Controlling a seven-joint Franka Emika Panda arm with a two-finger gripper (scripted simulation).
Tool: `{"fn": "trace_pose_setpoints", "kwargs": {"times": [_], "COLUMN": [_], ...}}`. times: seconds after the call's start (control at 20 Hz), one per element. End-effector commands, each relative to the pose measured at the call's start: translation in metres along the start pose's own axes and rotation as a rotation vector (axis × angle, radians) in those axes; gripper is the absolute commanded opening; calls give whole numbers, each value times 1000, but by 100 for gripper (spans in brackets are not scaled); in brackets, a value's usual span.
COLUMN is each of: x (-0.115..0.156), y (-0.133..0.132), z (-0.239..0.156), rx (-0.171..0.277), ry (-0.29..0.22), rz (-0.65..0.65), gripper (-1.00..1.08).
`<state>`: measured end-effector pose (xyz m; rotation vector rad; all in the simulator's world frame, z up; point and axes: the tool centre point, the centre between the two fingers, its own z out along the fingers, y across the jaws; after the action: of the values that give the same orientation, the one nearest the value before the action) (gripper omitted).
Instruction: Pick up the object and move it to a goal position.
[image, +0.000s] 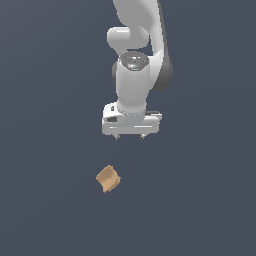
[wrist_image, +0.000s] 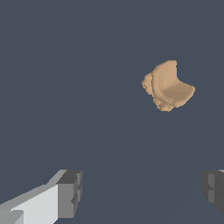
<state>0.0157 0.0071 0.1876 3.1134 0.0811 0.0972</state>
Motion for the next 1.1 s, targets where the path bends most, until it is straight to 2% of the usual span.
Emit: {"fn": "trace_pose_setpoints", "kwargs": {"times": [0.0, 0.5, 1.05], "x": [0, 8, 42], "y": [1, 5, 25], "z": [-1, 4, 29], "rx": [-5, -5, -1], "ry": [1, -3, -22], "rz": [-9, -43, -208], "gripper": [100, 100, 100]}}
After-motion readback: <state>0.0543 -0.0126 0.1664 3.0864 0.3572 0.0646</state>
